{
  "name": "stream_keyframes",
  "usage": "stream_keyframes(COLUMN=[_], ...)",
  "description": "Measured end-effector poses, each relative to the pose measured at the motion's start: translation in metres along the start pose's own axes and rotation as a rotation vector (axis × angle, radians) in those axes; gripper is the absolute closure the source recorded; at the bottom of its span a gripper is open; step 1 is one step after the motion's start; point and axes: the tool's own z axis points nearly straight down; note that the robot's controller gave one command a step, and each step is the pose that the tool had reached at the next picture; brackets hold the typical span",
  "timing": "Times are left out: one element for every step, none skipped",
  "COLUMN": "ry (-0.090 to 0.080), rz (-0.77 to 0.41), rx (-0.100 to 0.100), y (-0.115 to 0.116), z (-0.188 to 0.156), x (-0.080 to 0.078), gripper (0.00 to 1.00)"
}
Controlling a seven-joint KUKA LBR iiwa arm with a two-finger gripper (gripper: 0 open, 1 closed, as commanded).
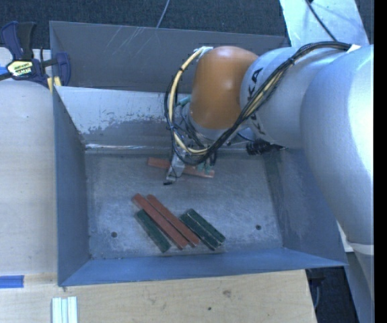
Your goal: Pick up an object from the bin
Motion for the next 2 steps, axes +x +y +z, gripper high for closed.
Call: stream_keyframes(ry=[-0.004,-0.003], rz=[0.000,0.000], rx=[-0.001,0.000], y=[0.000,0.000], z=[-0.014,-0.026], x=[-0.001,-0.001], gripper=[1.00,1.00])
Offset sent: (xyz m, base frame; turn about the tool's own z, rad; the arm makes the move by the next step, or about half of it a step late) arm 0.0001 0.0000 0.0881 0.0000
